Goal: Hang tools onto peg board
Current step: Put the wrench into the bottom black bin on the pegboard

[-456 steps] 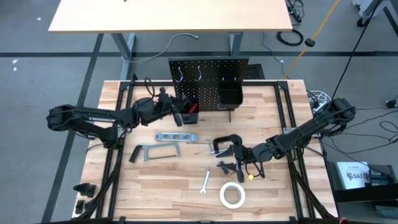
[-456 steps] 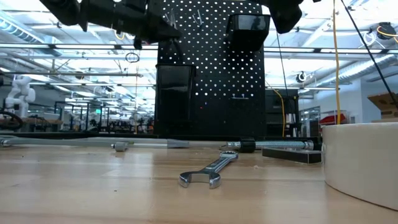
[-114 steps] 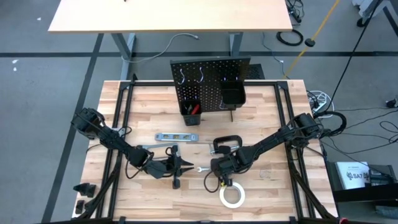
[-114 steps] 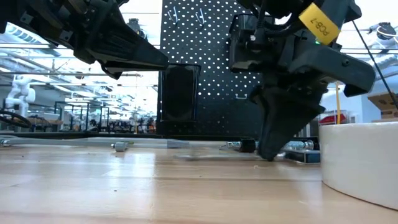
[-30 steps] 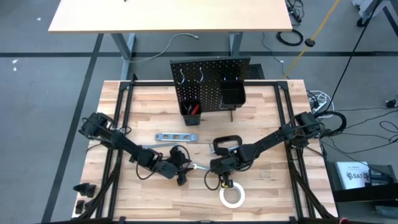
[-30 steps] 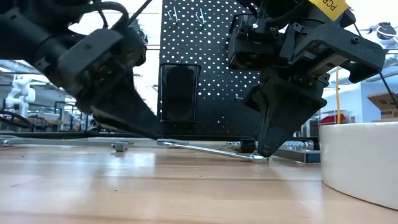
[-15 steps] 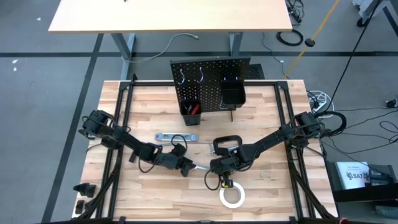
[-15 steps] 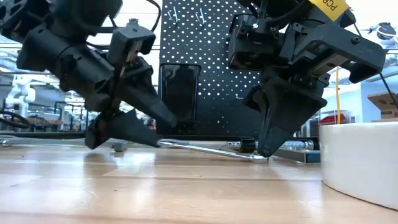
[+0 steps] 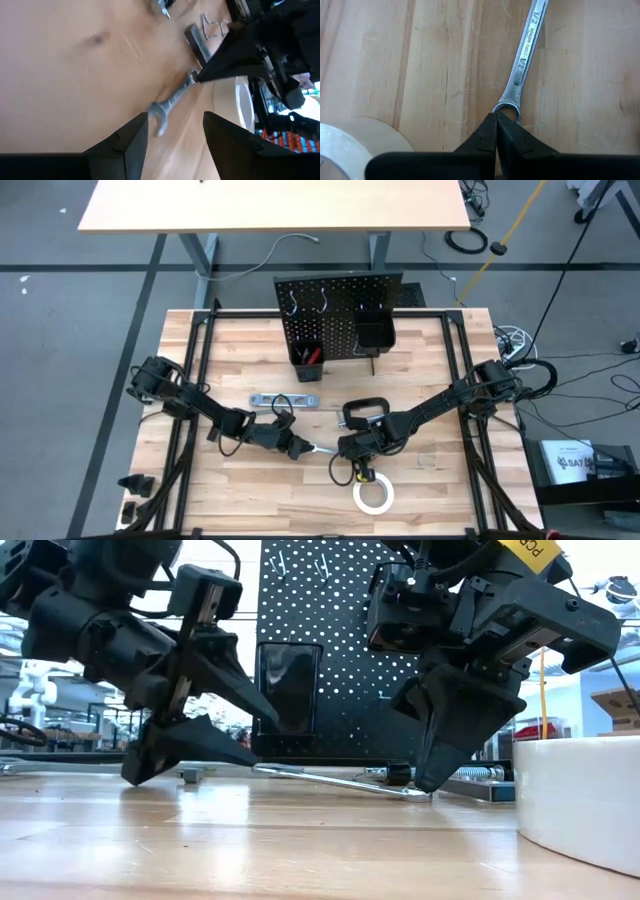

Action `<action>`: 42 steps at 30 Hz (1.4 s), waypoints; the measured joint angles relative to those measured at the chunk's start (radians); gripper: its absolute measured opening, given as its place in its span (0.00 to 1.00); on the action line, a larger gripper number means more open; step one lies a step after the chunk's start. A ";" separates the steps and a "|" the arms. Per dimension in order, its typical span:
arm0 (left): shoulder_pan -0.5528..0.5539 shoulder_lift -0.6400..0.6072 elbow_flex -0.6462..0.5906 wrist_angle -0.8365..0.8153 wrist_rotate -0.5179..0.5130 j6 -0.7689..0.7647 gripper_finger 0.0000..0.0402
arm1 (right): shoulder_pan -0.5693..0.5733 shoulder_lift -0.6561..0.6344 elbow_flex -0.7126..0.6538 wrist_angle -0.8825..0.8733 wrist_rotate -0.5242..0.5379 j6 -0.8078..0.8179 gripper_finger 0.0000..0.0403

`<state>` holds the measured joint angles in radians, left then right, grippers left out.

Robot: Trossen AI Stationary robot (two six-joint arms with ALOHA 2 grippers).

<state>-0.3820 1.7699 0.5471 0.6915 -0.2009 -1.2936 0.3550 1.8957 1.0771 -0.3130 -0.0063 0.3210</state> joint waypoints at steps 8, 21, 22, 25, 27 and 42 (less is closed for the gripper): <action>-0.017 0.003 0.090 -0.196 0.074 -0.003 0.48 | 0.000 0.000 0.000 0.001 0.000 0.000 0.00; -0.057 0.004 0.293 -0.727 -0.014 0.611 0.48 | 0.000 0.000 0.000 0.001 -0.001 0.000 0.00; -0.062 0.003 0.294 -0.744 -0.035 0.640 0.48 | 0.000 0.000 0.000 0.002 -0.001 0.000 0.00; -0.076 0.007 0.292 -0.748 -0.105 0.763 0.48 | 0.000 0.000 0.000 0.002 -0.001 0.000 0.00; -0.084 0.011 0.292 -0.729 -0.152 0.866 0.48 | 0.000 0.000 0.000 0.002 -0.002 0.000 0.00; -0.005 0.011 0.292 -0.645 -0.075 1.018 0.48 | 0.000 0.000 0.000 0.019 -0.005 0.000 0.00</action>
<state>-0.3875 1.7813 0.8395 0.0468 -0.2761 -0.2755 0.3553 1.8957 1.0771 -0.2939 -0.0109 0.3210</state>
